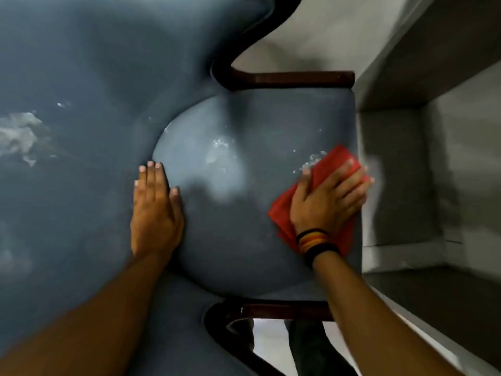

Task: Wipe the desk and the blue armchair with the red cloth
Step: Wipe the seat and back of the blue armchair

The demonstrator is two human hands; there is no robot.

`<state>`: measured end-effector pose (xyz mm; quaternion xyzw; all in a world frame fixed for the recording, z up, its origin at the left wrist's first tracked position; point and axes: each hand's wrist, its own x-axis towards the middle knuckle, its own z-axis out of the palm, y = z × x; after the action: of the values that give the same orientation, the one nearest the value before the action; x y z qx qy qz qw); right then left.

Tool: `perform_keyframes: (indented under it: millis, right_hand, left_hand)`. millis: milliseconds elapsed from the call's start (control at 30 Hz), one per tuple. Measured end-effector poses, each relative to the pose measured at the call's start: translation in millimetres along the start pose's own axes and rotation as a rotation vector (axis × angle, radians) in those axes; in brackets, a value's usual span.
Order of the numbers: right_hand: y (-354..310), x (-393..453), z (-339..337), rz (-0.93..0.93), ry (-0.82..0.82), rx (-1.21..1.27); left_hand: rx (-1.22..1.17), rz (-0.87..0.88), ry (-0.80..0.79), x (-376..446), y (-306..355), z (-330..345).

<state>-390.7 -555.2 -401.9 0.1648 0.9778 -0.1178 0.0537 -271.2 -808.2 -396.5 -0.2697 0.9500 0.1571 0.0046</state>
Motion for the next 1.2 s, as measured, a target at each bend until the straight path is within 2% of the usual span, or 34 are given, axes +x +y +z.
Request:
perform_keyframes:
  millis: [100,200,367,433,533,667,733,800,867,933,1000,1100,1200]
  right_hand:
    - [-20,35,6,-0.129,0.073,-0.064]
    - [-54,54,5,-0.290,0.022,-0.111]
    - [-137,31,22,-0.799,-0.097,-0.143]
    - [-148,12,27,-0.999,-0.125,-0.128]
    - [-114,-21,32,-1.248,-0.160,-0.109]
    - [4,-90,22,-1.429,-0.308,-0.099]
    - [78,-107,12,-1.335,-0.303,-0.183]
    - [128,-96,-3,-1.058,-0.245,-0.225]
    - [137,-66,-13,-0.725,-0.207,-0.166]
    - [115,-29,-15,-0.512,-0.174,-0.044]
    - [75,7,-13,-0.431,-0.116,0.002]
    - [3,46,-5,-0.367,-0.017,-0.059]
    - [-85,53,9,-0.469,0.009,-0.087]
  left_hand:
    - [-0.099,0.027,0.059,4,-3,17]
    - [-0.132,0.006,0.097,1,-2,20]
    - [-0.156,-0.015,0.109,3,-5,20]
    - [-0.159,-0.020,0.101,4,-5,20]
    - [-0.175,-0.035,0.091,5,-6,18]
    - [-0.178,-0.035,0.090,6,-4,17]
    - [-0.179,-0.043,0.099,5,-3,17]
    - [-0.168,-0.040,0.112,5,-2,19]
    - [-0.153,-0.037,0.122,5,-2,20]
    - [-0.137,-0.041,0.125,5,-2,22]
    - [-0.121,-0.044,0.134,5,-3,23]
    - [-0.126,-0.035,0.141,5,-2,25]
    - [-0.130,-0.037,0.151,6,-2,24]
